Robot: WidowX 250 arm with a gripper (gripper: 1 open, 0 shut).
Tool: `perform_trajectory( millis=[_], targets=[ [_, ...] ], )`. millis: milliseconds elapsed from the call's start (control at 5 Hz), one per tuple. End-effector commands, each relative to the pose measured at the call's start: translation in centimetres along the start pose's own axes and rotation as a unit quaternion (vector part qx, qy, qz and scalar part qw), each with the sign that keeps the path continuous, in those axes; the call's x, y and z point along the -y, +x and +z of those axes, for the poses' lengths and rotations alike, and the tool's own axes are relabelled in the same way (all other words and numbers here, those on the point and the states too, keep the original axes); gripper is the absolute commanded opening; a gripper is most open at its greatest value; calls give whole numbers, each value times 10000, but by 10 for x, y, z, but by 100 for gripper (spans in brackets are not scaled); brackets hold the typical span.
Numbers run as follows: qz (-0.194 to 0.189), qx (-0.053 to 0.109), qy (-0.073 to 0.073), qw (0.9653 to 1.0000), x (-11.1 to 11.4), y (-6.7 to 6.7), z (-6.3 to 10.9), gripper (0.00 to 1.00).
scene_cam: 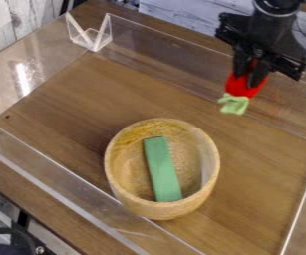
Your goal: Move the red object to the left side of the table
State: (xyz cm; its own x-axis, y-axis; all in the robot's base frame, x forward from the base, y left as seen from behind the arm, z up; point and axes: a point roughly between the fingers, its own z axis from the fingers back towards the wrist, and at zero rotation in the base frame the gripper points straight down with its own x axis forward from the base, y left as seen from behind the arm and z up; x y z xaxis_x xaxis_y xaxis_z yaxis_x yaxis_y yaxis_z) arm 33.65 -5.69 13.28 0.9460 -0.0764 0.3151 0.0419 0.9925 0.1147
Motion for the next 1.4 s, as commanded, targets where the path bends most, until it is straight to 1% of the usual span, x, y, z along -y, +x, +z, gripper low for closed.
perform_trajectory(
  millis=[0,200,400,600,1000,1200],
  targets=[
    [202,320,30,9993,-23,4,23,0],
    [389,293,100,9988,-53,-4,24,0],
    [599,234,178,9978,-81,-15,34,0],
    [722,156,259,9969,-100,-26,42,0],
    [284,106,123,9995,-126,-55,28,0],
    [155,77,100,9998,-154,-59,17,0]
  ],
)
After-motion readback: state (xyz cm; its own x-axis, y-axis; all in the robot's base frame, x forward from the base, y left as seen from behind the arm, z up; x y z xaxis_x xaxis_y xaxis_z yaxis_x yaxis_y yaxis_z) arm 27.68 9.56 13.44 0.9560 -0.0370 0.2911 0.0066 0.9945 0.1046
